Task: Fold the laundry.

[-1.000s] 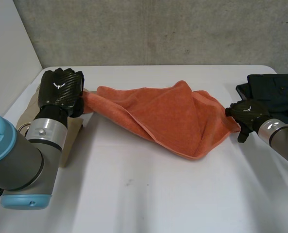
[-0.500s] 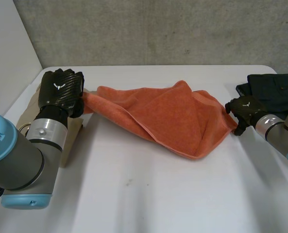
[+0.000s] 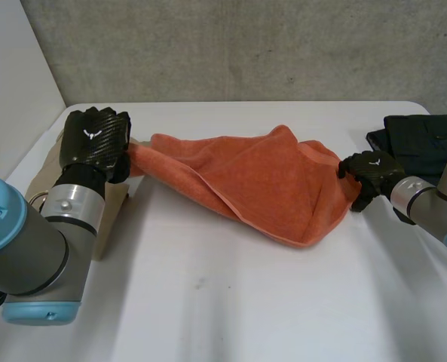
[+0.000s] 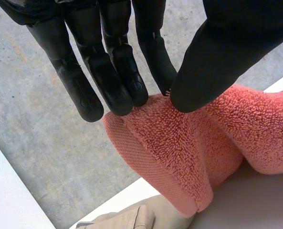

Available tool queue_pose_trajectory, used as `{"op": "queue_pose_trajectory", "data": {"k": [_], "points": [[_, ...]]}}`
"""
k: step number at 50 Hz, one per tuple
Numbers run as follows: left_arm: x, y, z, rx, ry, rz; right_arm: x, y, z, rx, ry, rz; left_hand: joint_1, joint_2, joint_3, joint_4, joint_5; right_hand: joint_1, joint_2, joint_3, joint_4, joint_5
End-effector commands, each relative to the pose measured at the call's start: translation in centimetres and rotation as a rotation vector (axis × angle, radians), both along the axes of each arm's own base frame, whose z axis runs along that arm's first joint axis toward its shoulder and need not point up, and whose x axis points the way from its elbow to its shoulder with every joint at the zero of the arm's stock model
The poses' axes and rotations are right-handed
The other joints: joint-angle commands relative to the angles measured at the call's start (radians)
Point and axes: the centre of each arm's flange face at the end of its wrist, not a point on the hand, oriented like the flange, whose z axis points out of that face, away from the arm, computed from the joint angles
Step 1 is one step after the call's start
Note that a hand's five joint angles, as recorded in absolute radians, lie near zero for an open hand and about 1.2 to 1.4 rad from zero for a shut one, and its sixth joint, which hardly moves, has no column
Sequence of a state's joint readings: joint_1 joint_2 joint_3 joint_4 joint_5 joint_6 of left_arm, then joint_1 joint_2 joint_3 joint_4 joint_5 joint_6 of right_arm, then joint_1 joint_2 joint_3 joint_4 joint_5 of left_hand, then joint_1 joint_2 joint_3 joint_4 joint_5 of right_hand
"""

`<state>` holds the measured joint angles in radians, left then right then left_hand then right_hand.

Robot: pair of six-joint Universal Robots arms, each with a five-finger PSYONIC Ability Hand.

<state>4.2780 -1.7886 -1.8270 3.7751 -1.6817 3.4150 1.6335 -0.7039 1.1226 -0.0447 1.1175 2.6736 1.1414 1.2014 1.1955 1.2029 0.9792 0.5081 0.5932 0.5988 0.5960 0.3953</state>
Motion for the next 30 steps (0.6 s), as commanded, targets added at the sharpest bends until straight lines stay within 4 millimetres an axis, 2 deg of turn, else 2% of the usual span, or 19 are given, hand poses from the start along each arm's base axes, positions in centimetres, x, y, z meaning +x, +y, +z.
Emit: {"op": "queue_pose_trajectory", "data": {"k": [1, 3, 7, 9, 13, 16, 17, 19, 20, 22, 25, 29, 30], "points": [[0.0, 0.1, 0.0, 0.001, 0.0, -0.002, -0.1, -0.5, -0.8, -0.002, 0.006, -0.005, 0.255, 0.195, 0.201, 0.193, 0.243, 0.217, 0.132, 0.126, 0.129, 0.155], [0.0, 0.0, 0.0, 0.001, 0.0, 0.0, -0.1, -0.7, -1.0, -0.002, 0.006, -0.006, 0.255, 0.195, 0.201, 0.193, 0.243, 0.264, 0.178, 0.173, 0.176, 0.202], [0.0, 0.0, 0.0, 0.001, 0.0, 0.001, -0.1, -1.2, -1.5, -0.007, 0.01, -0.013, 0.255, 0.195, 0.201, 0.193, 0.243, 0.528, 0.442, 0.437, 0.44, 0.466], [0.0, 0.0, 0.0, 0.001, -0.002, 0.002, -0.1, -1.4, -1.7, -0.008, 0.011, -0.016, 0.255, 0.195, 0.201, 0.193, 0.243, 0.85, 0.764, 0.759, 0.762, 0.788], [0.0, 0.1, -0.1, 0.005, -0.003, 0.0, 0.1, -1.4, -0.6, -0.027, 0.004, -0.017, 0.255, 0.195, 0.201, 0.193, 0.243, 0.888, 0.803, 0.797, 0.8, 0.826], [0.0, 0.3, 0.2, 0.015, -0.017, -0.002, 0.1, -1.2, 2.4, -0.08, -0.009, -0.02, 0.255, 0.195, 0.201, 0.193, 0.243, 0.888, 0.803, 0.797, 0.8, 0.826], [0.1, 0.4, 0.2, 0.022, -0.021, 0.0, 0.0, -0.9, 4.0, -0.105, -0.012, -0.02, 0.255, 0.195, 0.201, 0.193, 0.243, 0.888, 0.803, 0.797, 0.8, 0.826], [0.2, 0.7, 0.6, 0.035, -0.029, -0.002, -0.1, -0.4, 5.5, -0.124, -0.011, -0.018, 0.255, 0.195, 0.201, 0.193, 0.243, 0.888, 0.803, 0.797, 0.8, 0.826], [0.3, 0.8, 1.0, 0.036, -0.03, 0.0, -0.4, 0.3, 7.1, -0.136, -0.007, -0.019, 0.255, 0.195, 0.201, 0.193, 0.243, 0.888, 0.803, 0.797, 0.8, 0.826], [0.7, 1.4, 1.7, 0.055, -0.04, 0.003, -0.6, 1.6, 8.7, -0.125, -0.002, -0.015, 0.255, 0.195, 0.201, 0.193, 0.243, 0.888, 0.803, 0.797, 0.8, 0.826], [1.3, 1.9, 2.0, 0.088, -0.06, 0.011, -0.8, 3.1, 9.8, -0.105, 0.032, -0.006, 0.255, 0.195, 0.201, 0.193, 0.243, 0.888, 0.803, 0.797, 0.8, 0.826], [2.8, 3.5, 2.4, 0.17, -0.132, 0.035, -3.3, 5.6, 11.1, -0.046, 0.198, -0.017, 0.255, 0.195, 0.201, 0.193, 0.243, 0.888, 0.803, 0.797, 0.8, 0.826], [3.0, 3.9, 2.2, 0.194, -0.155, 0.036, -4.7, 7.0, 12.0, -0.007, 0.283, -0.016, 0.255, 0.195, 0.201, 0.193, 0.243, 0.888, 0.803, 0.797, 0.8, 0.826]]}}
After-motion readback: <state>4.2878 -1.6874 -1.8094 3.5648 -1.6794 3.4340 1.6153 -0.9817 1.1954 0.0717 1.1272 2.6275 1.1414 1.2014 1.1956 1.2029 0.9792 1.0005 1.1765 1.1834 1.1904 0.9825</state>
